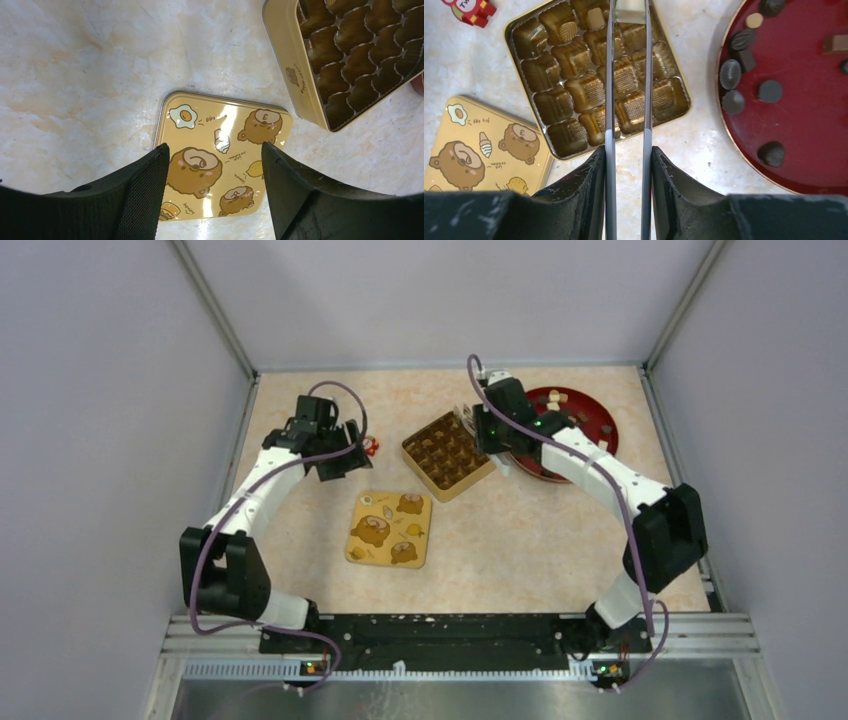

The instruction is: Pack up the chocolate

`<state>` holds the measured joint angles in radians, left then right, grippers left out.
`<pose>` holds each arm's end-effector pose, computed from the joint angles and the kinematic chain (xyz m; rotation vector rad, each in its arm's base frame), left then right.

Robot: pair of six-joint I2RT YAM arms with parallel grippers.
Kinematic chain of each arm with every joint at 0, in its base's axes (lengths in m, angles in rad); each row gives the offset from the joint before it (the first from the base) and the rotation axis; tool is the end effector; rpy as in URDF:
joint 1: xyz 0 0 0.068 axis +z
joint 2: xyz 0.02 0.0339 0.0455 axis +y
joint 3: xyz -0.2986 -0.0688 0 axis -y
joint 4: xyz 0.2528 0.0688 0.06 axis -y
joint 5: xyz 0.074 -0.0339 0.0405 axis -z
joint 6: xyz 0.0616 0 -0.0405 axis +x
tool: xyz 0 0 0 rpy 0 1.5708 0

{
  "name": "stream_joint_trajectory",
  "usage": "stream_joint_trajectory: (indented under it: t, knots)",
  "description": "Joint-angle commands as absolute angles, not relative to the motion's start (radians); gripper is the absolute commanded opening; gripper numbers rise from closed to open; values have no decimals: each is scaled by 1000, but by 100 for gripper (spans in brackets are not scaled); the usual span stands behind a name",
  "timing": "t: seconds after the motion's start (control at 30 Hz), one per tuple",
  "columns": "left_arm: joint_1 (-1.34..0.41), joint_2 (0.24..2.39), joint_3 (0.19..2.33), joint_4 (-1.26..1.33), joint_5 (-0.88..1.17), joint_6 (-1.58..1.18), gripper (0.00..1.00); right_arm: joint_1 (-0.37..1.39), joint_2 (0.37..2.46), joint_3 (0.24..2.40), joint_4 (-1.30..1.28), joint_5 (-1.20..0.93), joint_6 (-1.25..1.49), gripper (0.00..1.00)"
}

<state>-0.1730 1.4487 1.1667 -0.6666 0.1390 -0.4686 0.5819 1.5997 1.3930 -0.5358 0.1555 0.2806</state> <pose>0.3156 -0.0638 0.2875 -0.3204 2.5412 -0.4288 0.3292 0.2051 0.3276 -0.2691 2.3008 0.2615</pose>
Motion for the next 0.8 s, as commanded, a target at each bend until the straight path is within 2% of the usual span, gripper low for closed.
stream_joint_trajectory:
  t: [0.0, 0.53, 0.63, 0.77]
  knots:
    - [-169, 1398, 1180, -670, 117, -457, 73, 602, 1642, 1468, -460, 143, 276, 16]
    - [-169, 1399, 1171, -671, 108, -454, 73, 602, 1746, 1519, -424, 177, 274, 19]
    - [-168, 1400, 1171, -672, 107, -453, 73, 603, 1766, 1529, -432, 177, 273, 23]
    - [-169, 1402, 1171, -672, 107, -452, 73, 603, 1773, 1531, -434, 173, 276, 34]
